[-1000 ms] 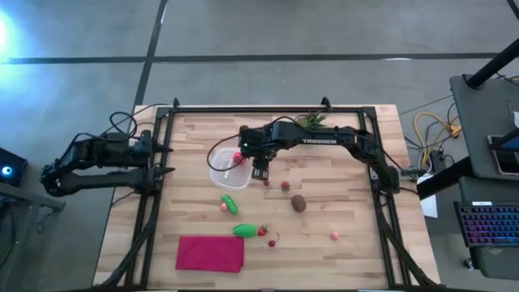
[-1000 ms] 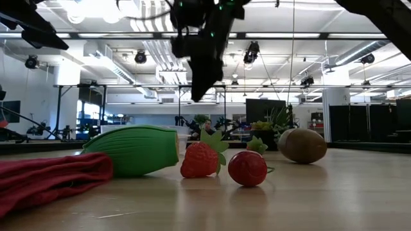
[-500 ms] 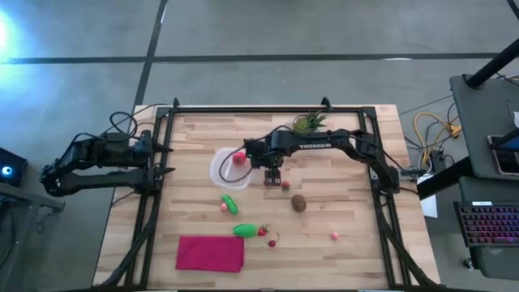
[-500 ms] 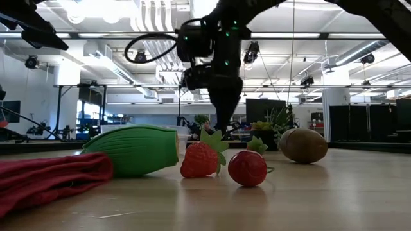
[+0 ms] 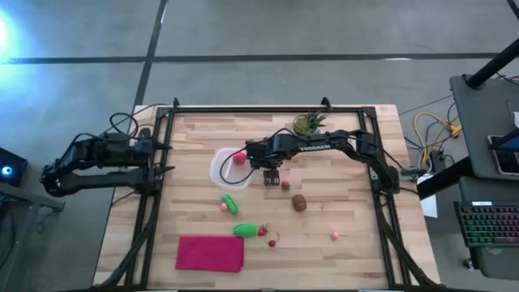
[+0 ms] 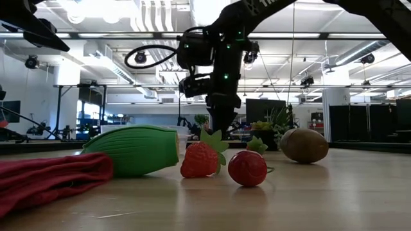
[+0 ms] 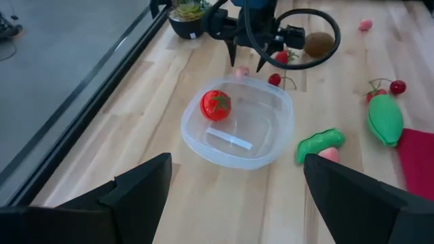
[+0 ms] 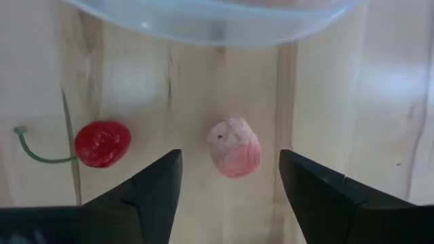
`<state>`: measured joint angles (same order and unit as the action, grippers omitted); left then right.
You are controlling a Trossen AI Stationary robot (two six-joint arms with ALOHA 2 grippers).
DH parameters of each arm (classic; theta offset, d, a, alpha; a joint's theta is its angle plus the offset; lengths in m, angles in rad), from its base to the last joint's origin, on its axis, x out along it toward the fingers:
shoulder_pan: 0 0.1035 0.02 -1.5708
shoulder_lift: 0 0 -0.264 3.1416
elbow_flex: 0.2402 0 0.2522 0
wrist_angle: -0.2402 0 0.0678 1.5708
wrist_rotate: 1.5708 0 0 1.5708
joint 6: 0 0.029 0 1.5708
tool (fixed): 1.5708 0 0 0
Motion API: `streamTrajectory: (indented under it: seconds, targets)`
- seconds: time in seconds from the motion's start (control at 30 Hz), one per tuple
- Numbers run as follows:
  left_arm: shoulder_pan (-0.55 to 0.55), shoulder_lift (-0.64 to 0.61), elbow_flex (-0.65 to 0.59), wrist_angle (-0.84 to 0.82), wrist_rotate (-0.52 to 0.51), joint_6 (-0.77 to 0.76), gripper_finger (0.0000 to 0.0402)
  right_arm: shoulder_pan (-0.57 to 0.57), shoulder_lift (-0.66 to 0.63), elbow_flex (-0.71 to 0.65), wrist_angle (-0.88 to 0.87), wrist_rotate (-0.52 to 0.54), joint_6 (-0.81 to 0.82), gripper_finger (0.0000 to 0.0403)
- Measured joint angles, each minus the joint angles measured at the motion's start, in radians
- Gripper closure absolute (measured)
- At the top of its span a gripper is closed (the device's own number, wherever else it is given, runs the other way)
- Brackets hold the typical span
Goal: Pick and placing Produce into tupperware
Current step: Put the top pink peach into the transparent bin
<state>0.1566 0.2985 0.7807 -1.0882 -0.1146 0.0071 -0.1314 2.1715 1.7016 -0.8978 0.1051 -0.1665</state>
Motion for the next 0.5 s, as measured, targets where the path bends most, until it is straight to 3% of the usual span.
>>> streamTrajectory:
  seconds: [0.5]
  targets:
    - [0.000, 0.000, 0.000, 0.004, 0.002, -0.002, 0.0082, -0.006, -0.001, -0.058, 0.092, 0.001, 0.042, 0.0197]
